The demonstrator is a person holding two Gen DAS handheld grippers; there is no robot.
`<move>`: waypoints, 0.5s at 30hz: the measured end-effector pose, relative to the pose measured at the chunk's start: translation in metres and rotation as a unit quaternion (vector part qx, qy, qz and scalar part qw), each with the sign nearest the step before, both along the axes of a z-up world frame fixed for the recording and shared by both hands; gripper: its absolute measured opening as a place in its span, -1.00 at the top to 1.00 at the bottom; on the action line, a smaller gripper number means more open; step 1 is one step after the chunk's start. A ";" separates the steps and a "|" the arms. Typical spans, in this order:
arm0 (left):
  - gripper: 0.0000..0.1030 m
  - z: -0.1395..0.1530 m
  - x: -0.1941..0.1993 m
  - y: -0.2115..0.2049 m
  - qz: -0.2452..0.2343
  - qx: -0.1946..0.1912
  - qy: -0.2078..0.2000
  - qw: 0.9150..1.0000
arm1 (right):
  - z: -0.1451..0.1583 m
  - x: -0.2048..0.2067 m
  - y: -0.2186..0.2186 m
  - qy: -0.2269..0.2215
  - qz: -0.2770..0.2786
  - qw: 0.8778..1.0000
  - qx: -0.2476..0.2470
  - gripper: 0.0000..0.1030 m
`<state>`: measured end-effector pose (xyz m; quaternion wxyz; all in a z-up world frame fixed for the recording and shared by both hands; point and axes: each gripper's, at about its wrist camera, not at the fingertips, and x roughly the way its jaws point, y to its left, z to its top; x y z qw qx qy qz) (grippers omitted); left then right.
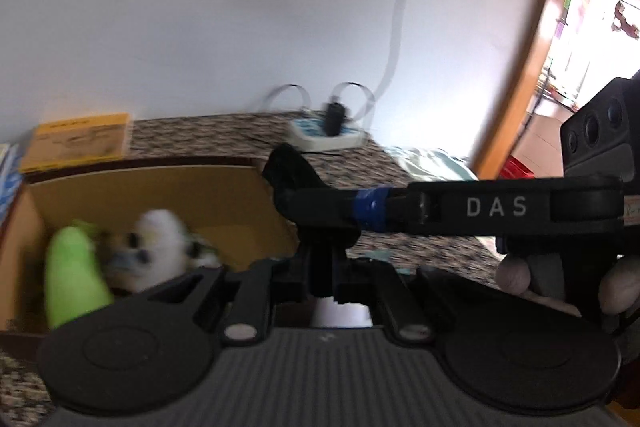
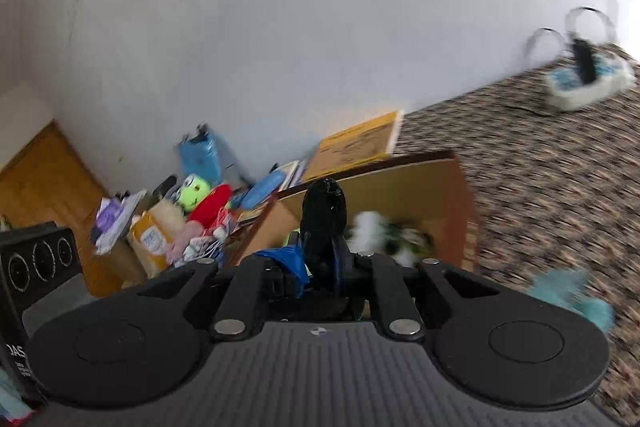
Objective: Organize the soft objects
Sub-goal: 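Carry the black sock over the box and open the right gripper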
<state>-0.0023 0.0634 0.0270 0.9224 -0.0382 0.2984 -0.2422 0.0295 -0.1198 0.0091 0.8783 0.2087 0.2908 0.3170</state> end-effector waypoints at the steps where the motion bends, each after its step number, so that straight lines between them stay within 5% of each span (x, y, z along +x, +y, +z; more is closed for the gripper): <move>1: 0.93 -0.001 0.004 0.012 0.009 -0.001 0.003 1.000 | 0.000 0.004 0.010 -0.003 0.006 1.000 -0.005 1.00; 15: 0.92 -0.053 0.048 0.103 0.066 -0.010 0.082 0.994 | -0.045 0.044 0.107 0.032 0.031 0.997 -0.061 1.00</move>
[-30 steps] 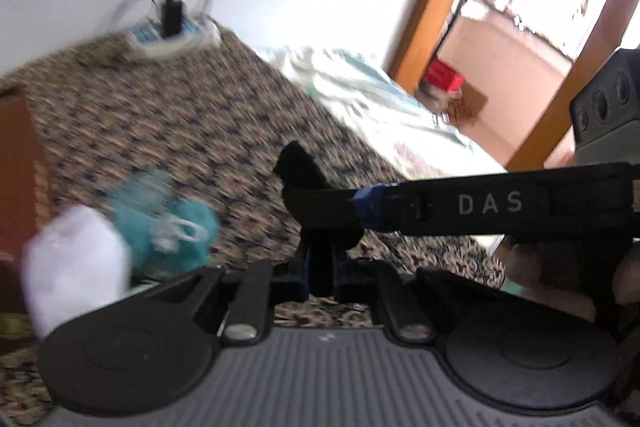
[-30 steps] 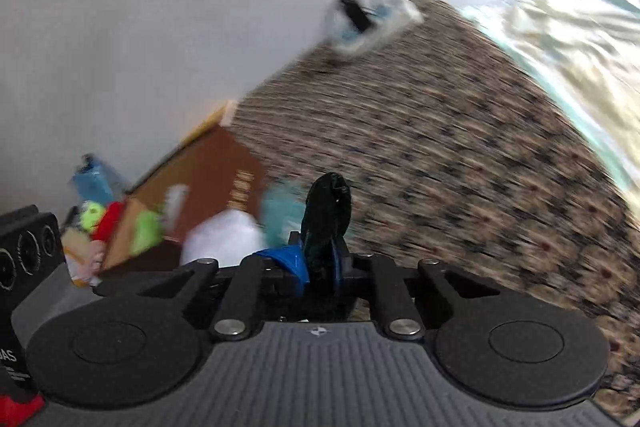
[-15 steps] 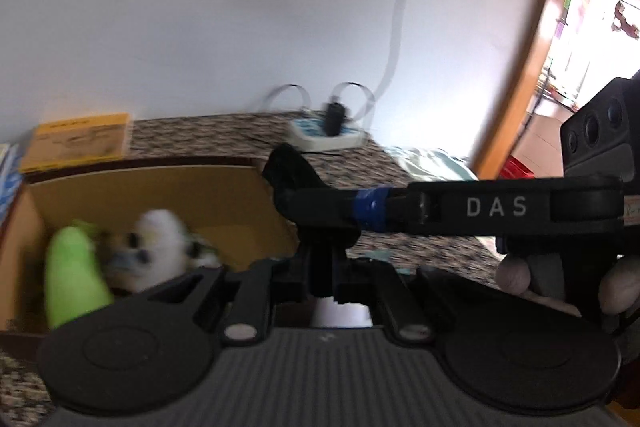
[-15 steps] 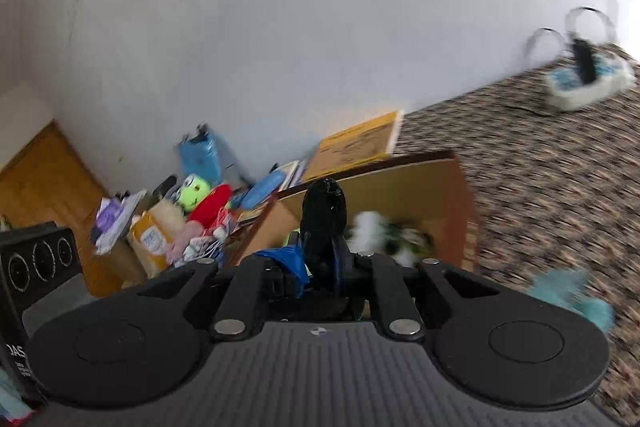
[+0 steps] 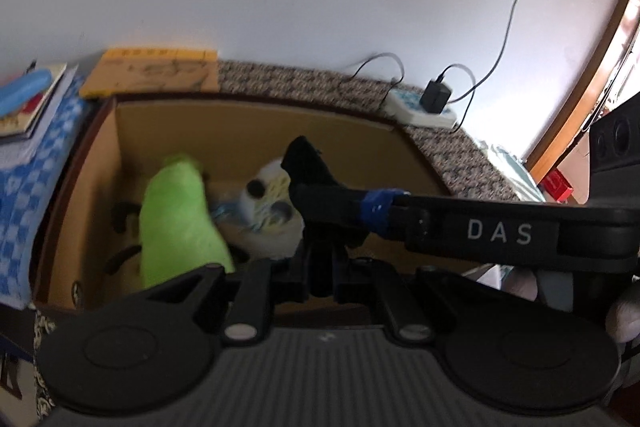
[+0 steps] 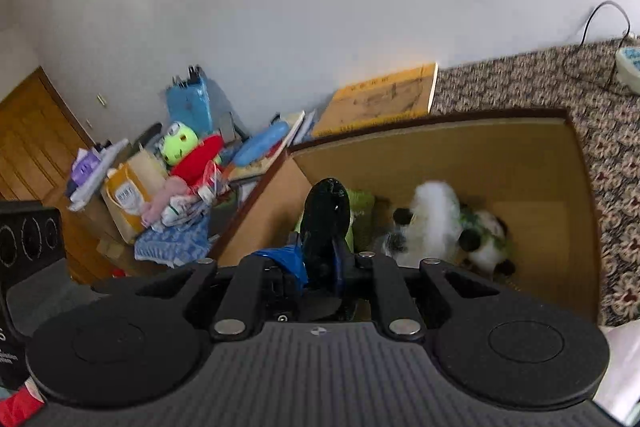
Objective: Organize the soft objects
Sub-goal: 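Carry the black sock over the box and open the right gripper, then move the right gripper to the white cloth and grasp it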
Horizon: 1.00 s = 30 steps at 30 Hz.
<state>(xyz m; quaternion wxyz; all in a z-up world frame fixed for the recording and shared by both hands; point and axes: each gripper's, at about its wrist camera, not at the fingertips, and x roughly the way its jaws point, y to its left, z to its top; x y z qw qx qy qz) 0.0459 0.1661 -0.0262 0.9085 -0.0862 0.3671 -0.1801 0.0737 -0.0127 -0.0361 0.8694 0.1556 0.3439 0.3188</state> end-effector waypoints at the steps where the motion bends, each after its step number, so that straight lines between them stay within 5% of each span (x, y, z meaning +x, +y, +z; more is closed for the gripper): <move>1: 0.91 -0.004 0.001 0.003 0.001 0.005 0.007 1.000 | -0.004 0.003 0.005 0.005 0.000 1.000 -0.005 1.00; 5: 0.84 -0.015 0.005 0.010 0.009 0.023 0.015 1.000 | -0.013 0.008 0.009 0.014 -0.025 1.000 -0.013 0.89; 9: 0.22 -0.014 0.002 0.015 0.012 0.028 0.007 1.000 | -0.014 0.011 -0.002 0.036 -0.043 0.998 0.031 0.87; 17: 0.21 -0.005 -0.004 0.016 0.017 0.039 0.002 0.999 | -0.009 -0.006 -0.021 0.028 -0.065 0.997 0.020 0.85; 21: -0.07 0.007 -0.010 0.009 0.018 0.045 -0.007 0.999 | -0.007 -0.015 -0.039 0.023 -0.089 0.996 0.015 0.84; 30: -0.14 0.029 -0.028 -0.034 -0.009 0.079 -0.025 0.996 | 0.006 -0.048 -0.083 -0.007 -0.119 0.993 0.000 0.84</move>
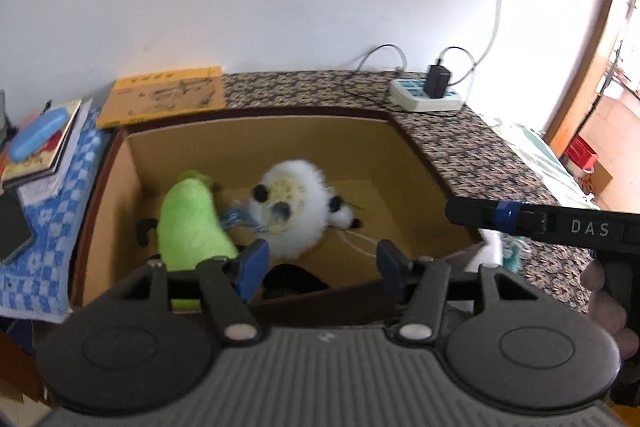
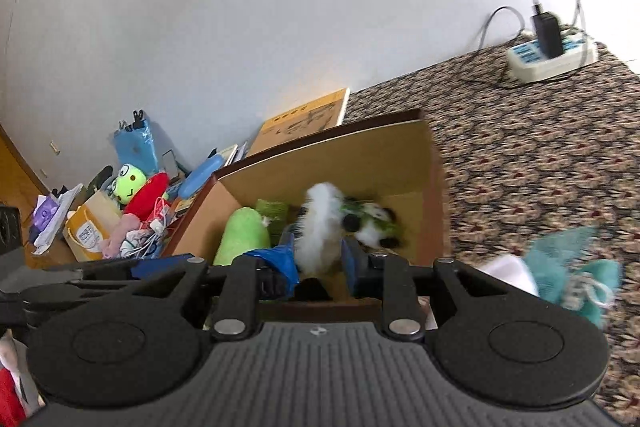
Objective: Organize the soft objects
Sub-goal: 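Move the right gripper to the white cloth and grasp it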
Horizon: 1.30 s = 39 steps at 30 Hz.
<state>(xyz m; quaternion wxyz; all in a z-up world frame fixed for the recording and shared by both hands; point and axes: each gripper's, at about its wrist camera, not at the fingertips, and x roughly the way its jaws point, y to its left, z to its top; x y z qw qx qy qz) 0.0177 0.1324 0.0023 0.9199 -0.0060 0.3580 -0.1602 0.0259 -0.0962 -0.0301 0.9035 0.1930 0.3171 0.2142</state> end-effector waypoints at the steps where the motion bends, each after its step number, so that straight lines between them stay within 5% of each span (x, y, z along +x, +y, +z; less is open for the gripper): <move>1: -0.14 0.002 -0.003 -0.006 -0.004 0.001 -0.002 1.000 | 0.001 -0.004 -0.006 -0.001 -0.005 1.000 -0.001 0.84; 18: -0.25 -0.025 -0.034 -0.116 -0.078 0.024 0.055 0.995 | -0.027 -0.040 -0.125 0.069 -0.080 0.994 0.025 0.80; 28: -0.28 -0.046 -0.020 -0.153 -0.055 0.034 0.078 0.995 | -0.044 -0.034 -0.144 0.100 -0.035 0.994 0.038 0.77; 39: -0.28 -0.057 0.010 -0.149 0.000 -0.023 0.129 0.991 | -0.050 0.008 -0.141 0.130 0.011 0.987 0.091 0.73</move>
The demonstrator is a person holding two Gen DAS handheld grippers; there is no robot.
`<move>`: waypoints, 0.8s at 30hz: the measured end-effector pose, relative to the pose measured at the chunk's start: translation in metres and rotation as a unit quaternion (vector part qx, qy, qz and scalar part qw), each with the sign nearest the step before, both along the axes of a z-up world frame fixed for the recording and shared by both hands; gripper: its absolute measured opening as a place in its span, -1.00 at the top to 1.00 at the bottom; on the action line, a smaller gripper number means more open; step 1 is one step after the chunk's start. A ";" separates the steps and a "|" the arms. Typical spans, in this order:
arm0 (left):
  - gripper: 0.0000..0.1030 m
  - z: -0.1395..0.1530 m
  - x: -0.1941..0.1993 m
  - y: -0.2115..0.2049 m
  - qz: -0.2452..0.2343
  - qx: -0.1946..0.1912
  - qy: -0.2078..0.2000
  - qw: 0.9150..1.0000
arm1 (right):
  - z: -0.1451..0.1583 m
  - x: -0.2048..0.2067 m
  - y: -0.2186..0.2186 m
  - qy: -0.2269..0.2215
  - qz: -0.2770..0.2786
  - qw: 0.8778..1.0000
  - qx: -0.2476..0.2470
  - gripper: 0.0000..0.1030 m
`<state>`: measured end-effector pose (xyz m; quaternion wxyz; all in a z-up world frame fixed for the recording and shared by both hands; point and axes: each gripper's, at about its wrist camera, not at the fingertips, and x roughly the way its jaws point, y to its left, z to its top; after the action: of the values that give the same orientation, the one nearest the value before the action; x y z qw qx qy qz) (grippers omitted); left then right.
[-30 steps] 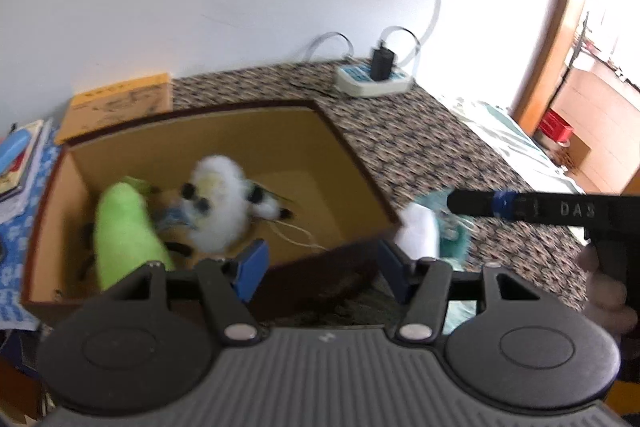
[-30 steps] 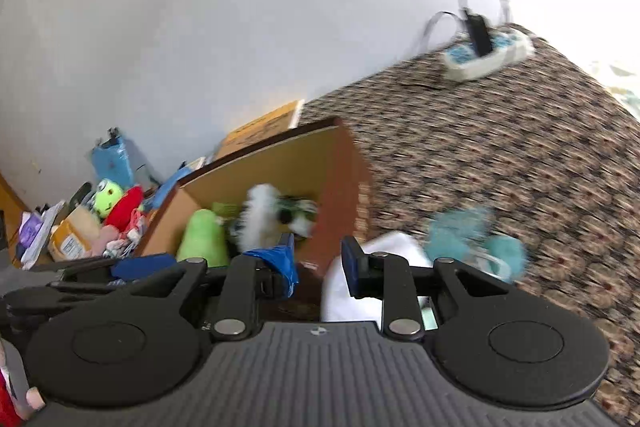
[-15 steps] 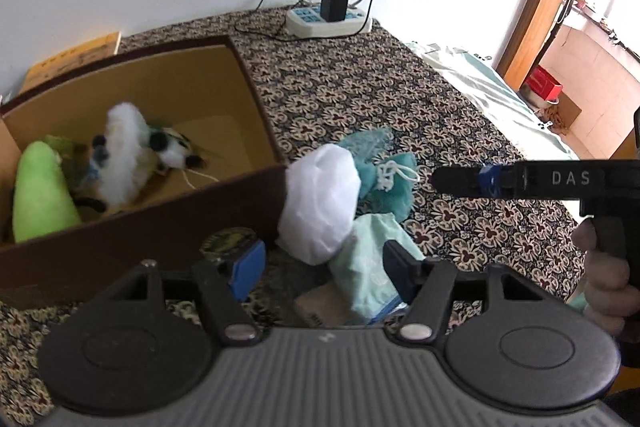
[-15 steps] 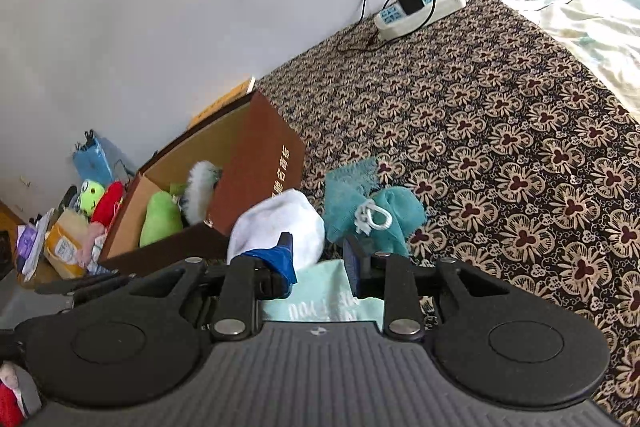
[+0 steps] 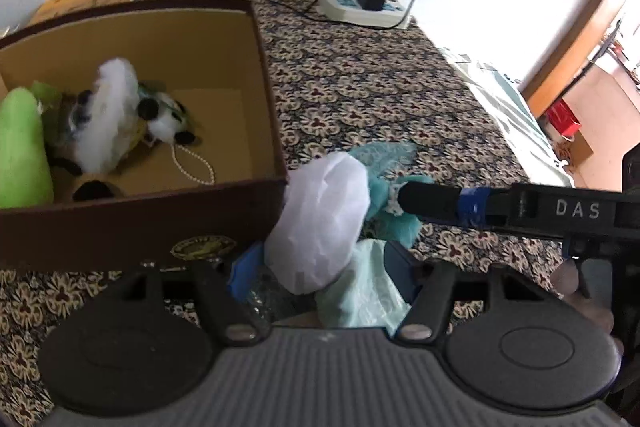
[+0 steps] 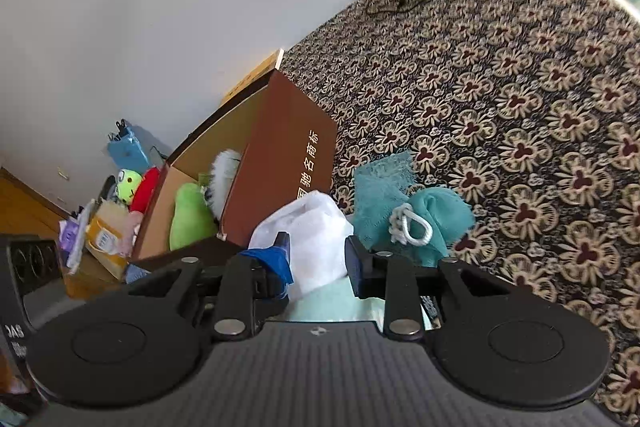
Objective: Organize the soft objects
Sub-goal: 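Move the right gripper to the white cloth and grasp it, then carry the white cloth into the box and open the right gripper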
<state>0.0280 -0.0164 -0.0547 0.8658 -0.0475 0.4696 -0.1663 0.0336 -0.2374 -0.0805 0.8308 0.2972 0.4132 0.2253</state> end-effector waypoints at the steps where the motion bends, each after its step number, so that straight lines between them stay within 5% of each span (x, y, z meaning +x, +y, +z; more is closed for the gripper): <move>1: -0.28 -0.001 0.002 0.000 0.005 0.000 0.005 1.000 | -0.001 0.003 0.000 0.004 0.000 1.000 0.004 0.72; 7: -0.24 -0.003 0.006 0.001 0.014 -0.006 0.010 1.000 | -0.009 0.020 0.005 0.032 0.011 0.999 0.026 0.67; 12: 0.41 -0.010 0.008 -0.001 0.008 -0.002 0.018 1.000 | -0.020 0.027 0.018 0.055 0.017 0.998 0.020 0.63; 15: 0.60 -0.015 0.006 -0.001 0.004 0.003 0.023 1.000 | -0.026 0.023 0.028 0.057 0.024 0.998 0.001 0.62; 24: 0.70 0.002 -0.020 0.001 -0.046 0.004 -0.021 0.999 | -0.018 -0.007 0.031 0.010 0.024 1.000 0.001 0.79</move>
<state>0.0084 -0.0159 -0.0524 0.8668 -0.0192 0.4540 -0.2053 0.0264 -0.2065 -0.0981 0.8205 0.2905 0.4281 0.2429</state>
